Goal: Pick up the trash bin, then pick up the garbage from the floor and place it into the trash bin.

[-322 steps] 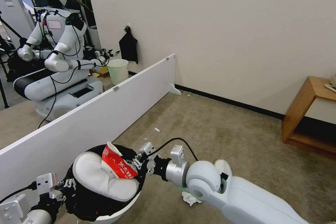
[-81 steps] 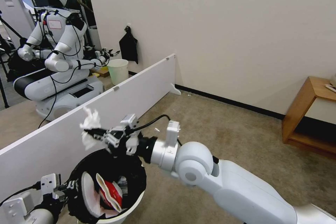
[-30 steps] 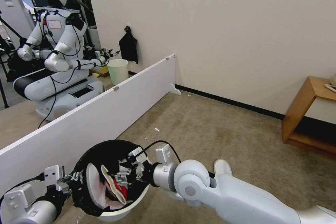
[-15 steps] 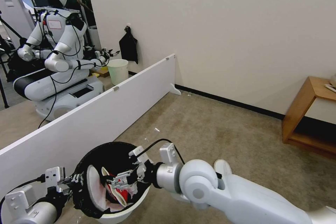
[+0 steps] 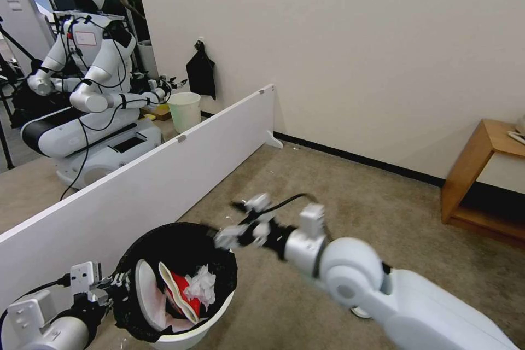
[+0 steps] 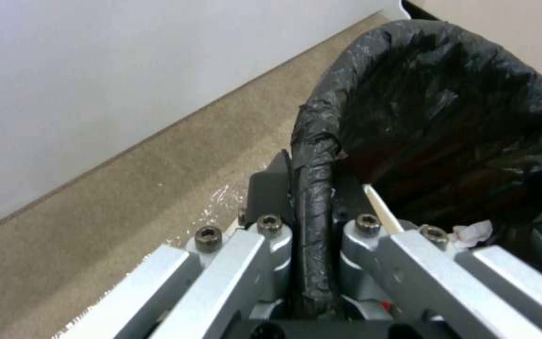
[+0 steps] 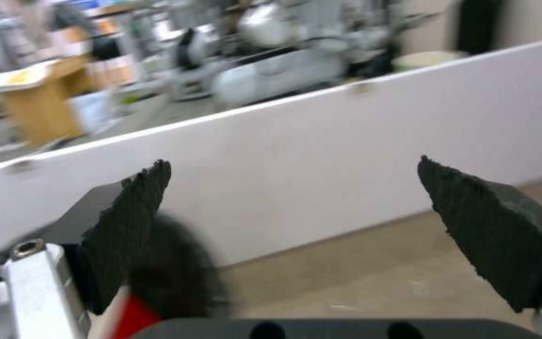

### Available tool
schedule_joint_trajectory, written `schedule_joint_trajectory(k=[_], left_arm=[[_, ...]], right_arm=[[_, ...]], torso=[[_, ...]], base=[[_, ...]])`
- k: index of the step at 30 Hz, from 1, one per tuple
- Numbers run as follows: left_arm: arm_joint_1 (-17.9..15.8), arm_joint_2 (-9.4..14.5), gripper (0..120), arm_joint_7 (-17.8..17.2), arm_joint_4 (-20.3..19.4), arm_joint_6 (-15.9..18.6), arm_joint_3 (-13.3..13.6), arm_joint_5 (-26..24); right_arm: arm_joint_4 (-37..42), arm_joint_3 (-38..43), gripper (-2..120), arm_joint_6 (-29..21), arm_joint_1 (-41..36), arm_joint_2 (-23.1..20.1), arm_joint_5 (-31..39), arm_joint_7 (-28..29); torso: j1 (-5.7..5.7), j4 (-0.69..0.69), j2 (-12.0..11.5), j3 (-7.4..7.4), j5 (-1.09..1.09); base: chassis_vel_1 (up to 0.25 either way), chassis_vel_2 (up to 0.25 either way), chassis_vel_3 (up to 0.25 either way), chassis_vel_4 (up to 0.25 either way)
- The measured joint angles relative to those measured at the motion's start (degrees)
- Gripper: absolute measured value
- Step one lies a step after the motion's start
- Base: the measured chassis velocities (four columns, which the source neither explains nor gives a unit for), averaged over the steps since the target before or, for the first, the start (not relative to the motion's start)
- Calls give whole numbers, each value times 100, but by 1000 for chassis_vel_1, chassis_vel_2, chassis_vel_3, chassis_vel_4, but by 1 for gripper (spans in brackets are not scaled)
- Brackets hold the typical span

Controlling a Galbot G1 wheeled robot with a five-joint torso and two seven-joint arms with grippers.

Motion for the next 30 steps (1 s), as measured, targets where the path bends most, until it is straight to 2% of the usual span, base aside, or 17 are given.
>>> schedule_joint_trajectory(k=[1,2,4,7,9,10,11,12,14,21,24,30], left_arm=[[-24,-3,4,4,28,0,-8,2],[-24,-3,4,4,28,0,-8,2],[-31,-19,4,13,63,0,-10,10],[-28,-24,4,17,68,0,-1,18],[-26,-29,4,22,71,0,16,32],[-26,-29,4,22,71,0,16,32],[-35,-40,4,25,71,-2,7,31],[-35,-40,4,25,71,-2,7,31],[-28,-42,4,40,88,-7,-12,30],[-43,-25,4,40,105,-16,-8,26],[-35,-37,4,38,100,-16,-1,23],[8,-58,4,36,83,-20,-10,24]], right_arm=[[6,587,100,2,-462,-58,-143,132],[6,587,100,2,-462,-58,-143,132],[34,1422,100,-111,-1236,-72,-339,311],[40,1754,100,-160,-1535,-70,-487,355],[-12,2549,100,-272,-2286,-34,-1064,387],[-12,2549,100,-272,-2286,-34,-1064,387],[-64,2919,100,-341,-2674,20,-1360,424],[-64,2919,100,-341,-2674,20,-1360,424],[-180,3339,100,-390,-3169,170,-1761,478],[-470,3748,100,-321,-3791,438,-2074,412],[-748,3812,100,-133,-3872,488,-2276,265],[-1407,3804,100,-288,-3702,712,-2489,-121]], torso=[[0,0,0,0,-1],[0,0,0,0,-1],[0,-2,0,0,1],[0,2,0,0,-1],[0,2,0,-1,0],[0,2,0,-1,0],[0,1,0,0,-2],[0,1,0,0,-2],[0,1,0,0,0],[0,1,0,-1,-2],[0,1,0,0,-1],[0,3,0,0,-2]], base=[[0,0,0,0],[0,0,0,0],[0,0,0,0],[0,0,0,0],[0,0,0,0],[0,0,0,0],[0,0,0,0],[0,0,0,0],[0,0,0,0],[0,0,0,0],[0,0,0,0],[0,0,0,0]])
